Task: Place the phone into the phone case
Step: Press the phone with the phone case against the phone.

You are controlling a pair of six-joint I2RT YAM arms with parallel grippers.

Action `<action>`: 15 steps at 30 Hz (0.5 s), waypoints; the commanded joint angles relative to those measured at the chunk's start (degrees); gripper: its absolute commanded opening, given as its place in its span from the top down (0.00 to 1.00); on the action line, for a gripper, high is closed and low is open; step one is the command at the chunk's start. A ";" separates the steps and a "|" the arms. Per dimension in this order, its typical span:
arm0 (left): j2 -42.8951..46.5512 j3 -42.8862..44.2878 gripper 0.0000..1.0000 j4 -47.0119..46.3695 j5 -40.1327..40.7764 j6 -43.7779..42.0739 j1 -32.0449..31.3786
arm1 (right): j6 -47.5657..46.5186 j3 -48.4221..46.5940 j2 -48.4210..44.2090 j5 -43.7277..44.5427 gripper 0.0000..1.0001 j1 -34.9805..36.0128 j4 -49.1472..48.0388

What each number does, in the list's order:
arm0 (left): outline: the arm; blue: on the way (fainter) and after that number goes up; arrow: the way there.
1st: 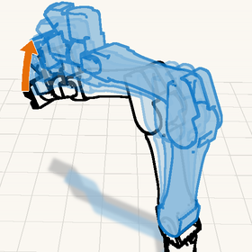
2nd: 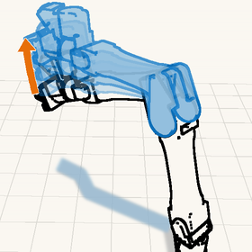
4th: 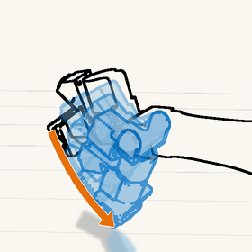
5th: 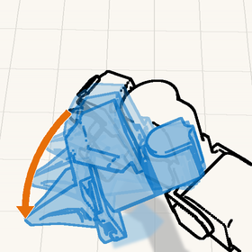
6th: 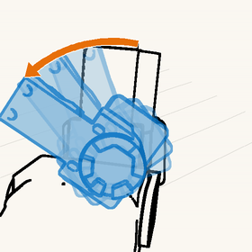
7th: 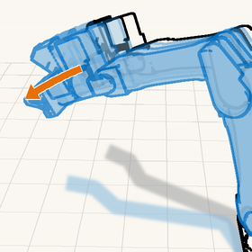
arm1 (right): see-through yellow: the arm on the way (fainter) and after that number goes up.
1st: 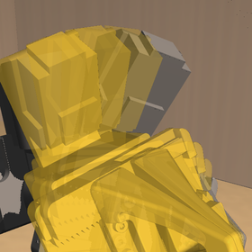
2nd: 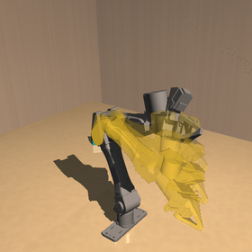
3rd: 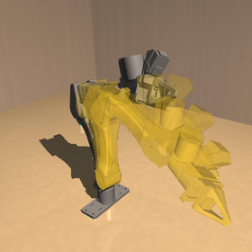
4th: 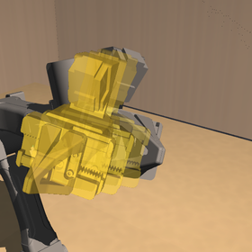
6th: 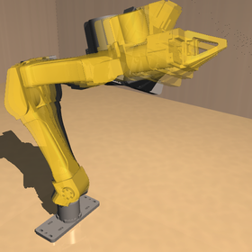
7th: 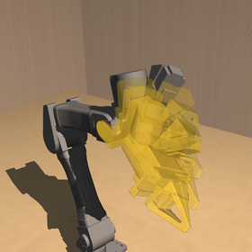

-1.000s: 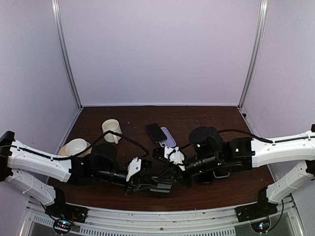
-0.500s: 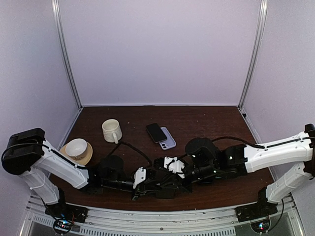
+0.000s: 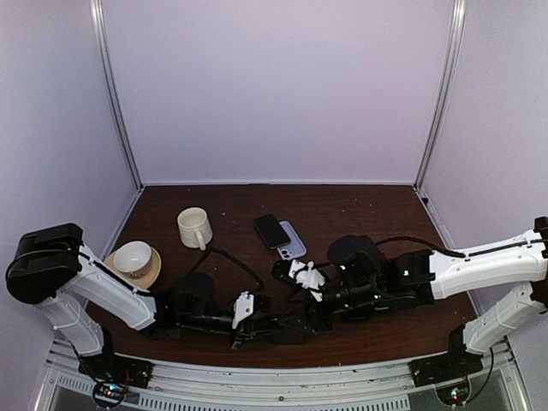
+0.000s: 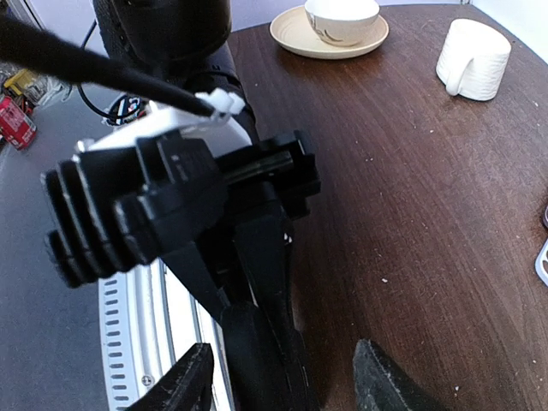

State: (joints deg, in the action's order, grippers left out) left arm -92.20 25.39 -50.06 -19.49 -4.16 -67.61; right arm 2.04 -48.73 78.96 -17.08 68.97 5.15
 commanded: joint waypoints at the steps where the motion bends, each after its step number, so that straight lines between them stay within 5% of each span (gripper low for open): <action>1: -0.47 -0.70 1.00 -5.55 1.23 0.41 -0.14 | 4.60 1.39 -2.62 0.63 0.39 -0.32 -2.36; 15: 8.71 3.12 1.00 5.35 2.60 6.67 -0.09 | 6.26 9.37 -14.10 5.14 0.33 -1.30 -0.95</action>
State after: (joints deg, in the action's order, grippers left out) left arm -88.82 25.58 -44.91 -17.02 -0.30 -67.75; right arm 7.94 -41.67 71.88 -15.25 68.36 3.81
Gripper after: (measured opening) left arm 0.117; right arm 0.649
